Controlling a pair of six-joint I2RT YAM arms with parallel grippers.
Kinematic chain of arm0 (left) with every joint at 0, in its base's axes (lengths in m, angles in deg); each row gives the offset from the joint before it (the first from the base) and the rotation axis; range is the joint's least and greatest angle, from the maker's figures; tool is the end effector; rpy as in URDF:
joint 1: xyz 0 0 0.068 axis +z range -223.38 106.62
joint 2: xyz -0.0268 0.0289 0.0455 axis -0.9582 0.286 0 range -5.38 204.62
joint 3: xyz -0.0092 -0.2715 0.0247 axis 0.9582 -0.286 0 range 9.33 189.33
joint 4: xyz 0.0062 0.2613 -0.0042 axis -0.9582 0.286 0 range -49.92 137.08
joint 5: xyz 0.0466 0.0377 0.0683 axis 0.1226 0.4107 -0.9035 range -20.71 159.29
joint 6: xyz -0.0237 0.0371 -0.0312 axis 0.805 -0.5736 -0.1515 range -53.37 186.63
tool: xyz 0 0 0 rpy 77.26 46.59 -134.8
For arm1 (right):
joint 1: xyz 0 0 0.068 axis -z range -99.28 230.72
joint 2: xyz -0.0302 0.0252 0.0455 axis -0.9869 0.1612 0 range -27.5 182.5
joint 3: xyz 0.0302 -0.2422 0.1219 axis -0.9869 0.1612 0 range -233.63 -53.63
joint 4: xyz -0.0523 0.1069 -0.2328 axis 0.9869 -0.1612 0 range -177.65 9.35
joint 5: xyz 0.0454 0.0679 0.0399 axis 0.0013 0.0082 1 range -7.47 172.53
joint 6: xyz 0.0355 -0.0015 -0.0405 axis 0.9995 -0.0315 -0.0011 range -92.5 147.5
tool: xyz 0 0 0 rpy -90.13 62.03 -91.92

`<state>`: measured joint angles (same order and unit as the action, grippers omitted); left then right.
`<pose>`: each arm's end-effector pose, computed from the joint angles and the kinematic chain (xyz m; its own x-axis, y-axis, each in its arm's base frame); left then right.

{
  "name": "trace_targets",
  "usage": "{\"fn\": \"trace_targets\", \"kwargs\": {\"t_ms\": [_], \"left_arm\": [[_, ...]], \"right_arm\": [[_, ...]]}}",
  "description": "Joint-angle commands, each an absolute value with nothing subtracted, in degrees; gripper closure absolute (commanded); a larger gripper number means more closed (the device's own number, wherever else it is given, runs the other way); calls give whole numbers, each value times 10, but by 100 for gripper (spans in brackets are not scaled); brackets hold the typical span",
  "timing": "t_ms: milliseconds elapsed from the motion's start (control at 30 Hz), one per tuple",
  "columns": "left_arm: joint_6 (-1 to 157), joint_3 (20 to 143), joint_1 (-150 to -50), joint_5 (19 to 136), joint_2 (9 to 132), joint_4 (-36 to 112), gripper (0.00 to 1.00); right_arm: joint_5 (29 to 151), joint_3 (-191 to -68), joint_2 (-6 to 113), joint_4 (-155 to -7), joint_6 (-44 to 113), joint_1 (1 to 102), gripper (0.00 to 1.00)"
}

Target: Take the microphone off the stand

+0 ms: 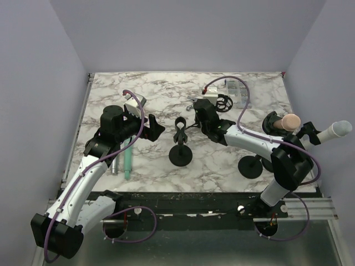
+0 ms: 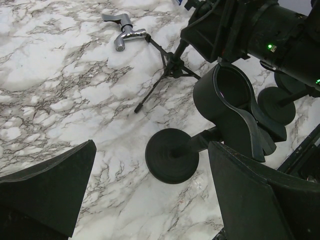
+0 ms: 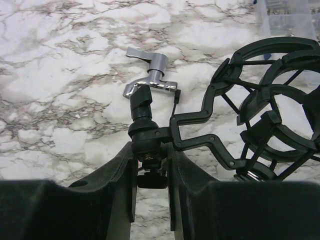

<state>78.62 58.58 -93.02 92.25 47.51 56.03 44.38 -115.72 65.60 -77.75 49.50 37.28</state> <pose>0.1927 -0.0835 0.3325 -0.4449 -0.0444 -0.8945 0.5756 0.7510 -0.3236 0.2802 0.2351 0.2544 -0.3715 0.0539 -0.9269 -0.0064 0.9981 0.0606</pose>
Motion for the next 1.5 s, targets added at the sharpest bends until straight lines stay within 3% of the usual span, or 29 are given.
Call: {"fn": "trace_targets", "kwargs": {"t_ms": [0,267,700,900,1233,1467], "left_arm": [[782,597,-934,921,475,557,1],[782,597,-934,921,475,557,1],[782,598,-938,922,468,558,1],[781,598,-943,919,463,559,1],[780,598,-951,914,460,560,2],[779,598,-953,914,460,561,1]], "right_arm": [[503,-1204,695,-744,521,365,91],[536,-1232,711,-758,535,359,86],[534,-1233,601,-887,525,358,39],[582,-1251,532,-961,485,358,32],[649,-1354,418,-1096,435,358,6],[710,-1444,371,-1177,408,358,4]]}}
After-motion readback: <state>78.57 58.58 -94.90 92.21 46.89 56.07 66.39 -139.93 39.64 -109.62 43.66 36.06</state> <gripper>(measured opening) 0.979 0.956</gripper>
